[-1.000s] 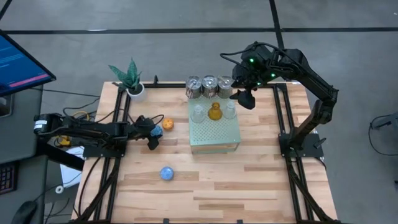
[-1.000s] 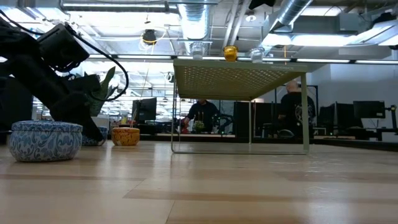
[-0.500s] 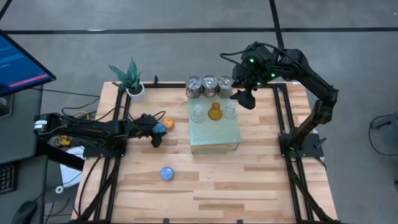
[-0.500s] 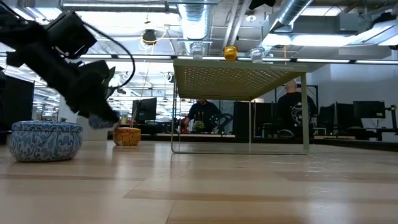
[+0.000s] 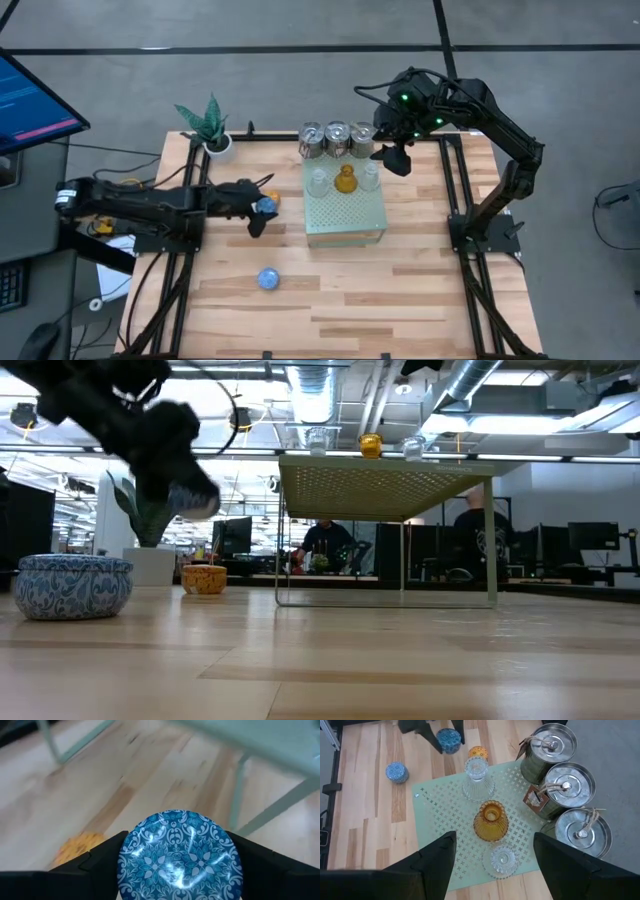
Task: Pick & Place candle stick holders
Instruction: Put the top blue scented candle on the shelf
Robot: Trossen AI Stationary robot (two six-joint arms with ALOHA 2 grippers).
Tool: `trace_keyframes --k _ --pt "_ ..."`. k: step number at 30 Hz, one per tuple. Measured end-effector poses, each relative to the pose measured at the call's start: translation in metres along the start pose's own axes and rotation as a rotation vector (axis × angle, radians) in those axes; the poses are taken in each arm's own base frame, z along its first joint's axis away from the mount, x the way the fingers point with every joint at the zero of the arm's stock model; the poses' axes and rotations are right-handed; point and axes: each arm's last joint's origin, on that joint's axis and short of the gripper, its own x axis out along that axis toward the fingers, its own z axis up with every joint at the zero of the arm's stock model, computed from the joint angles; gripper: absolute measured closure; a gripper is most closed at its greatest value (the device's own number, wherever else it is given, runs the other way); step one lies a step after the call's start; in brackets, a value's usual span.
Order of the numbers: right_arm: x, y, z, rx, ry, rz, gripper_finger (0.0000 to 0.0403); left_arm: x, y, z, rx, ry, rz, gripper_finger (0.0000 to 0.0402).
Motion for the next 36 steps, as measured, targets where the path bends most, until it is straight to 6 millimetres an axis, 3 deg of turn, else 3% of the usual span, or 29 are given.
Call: trace_keyframes --k 13,17,36 --pt "0.000 0.000 0.000 -0.027 0.000 -0.001 0.0146 -0.036 -0.042 0.076 0.003 -0.219 -0.173 0.0101" --pt "0.000 0.000 0.000 -0.027 0.000 -0.001 0.0146 -0.037 -0.051 0.092 0.039 -0.247 -0.182 0.0101" --pt "0.000 0.000 0.000 -0.027 -0.001 0.000 0.0146 0.040 -0.088 0.117 0.112 -0.094 -0.110 0.0101"
